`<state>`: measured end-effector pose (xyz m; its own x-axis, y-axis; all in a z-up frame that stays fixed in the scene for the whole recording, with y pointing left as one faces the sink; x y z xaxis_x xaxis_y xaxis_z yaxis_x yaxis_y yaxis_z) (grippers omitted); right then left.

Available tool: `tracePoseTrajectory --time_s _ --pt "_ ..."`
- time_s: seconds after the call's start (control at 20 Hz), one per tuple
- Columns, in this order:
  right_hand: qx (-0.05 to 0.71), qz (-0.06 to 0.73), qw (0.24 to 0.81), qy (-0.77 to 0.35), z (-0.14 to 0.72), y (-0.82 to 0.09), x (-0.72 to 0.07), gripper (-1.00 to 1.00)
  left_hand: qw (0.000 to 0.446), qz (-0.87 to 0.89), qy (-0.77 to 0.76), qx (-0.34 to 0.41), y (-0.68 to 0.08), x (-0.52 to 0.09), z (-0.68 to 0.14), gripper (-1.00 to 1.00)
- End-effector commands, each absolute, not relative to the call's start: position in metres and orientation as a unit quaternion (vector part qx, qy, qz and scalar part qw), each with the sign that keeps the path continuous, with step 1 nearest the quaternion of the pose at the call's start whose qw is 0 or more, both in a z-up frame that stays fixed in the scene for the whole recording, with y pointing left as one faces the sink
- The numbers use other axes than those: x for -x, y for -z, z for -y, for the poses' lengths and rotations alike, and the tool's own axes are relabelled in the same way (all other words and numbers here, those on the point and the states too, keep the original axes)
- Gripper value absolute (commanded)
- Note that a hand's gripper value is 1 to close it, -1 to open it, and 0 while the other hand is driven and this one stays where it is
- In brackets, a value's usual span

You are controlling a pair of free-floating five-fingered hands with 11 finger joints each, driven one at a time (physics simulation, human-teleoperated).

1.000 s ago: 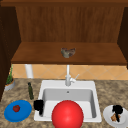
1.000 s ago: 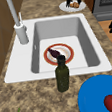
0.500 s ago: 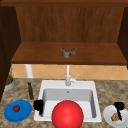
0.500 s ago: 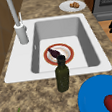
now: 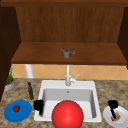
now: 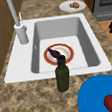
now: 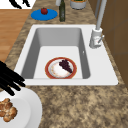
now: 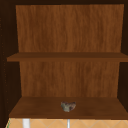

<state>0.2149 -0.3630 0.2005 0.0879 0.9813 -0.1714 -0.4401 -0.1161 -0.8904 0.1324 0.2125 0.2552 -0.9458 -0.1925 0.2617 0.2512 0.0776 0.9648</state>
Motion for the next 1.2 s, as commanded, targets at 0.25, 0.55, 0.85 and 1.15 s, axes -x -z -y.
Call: tracePoseTrajectory --time_s 0.25,0.55,0.85,1.15 --pt "0.440 0.336 0.570 -0.607 0.322 -0.200 -0.184 -1.00 0.163 0.716 0.679 0.020 -0.255 -0.132 -0.212 0.00" --pt "0.425 0.348 0.580 -0.602 0.304 -0.195 -0.163 -1.00 0.163 0.716 0.679 0.020 -0.255 -0.132 -0.212 0.00" --pt "0.430 0.350 0.589 -0.588 0.304 -0.192 -0.147 -1.00 0.163 0.716 0.679 0.020 -0.255 -0.132 -0.212 0.00" --pt "0.422 0.342 0.582 -0.605 0.300 -0.190 -0.151 -1.00 0.163 0.716 0.679 0.020 -0.255 -0.132 -0.212 0.00"
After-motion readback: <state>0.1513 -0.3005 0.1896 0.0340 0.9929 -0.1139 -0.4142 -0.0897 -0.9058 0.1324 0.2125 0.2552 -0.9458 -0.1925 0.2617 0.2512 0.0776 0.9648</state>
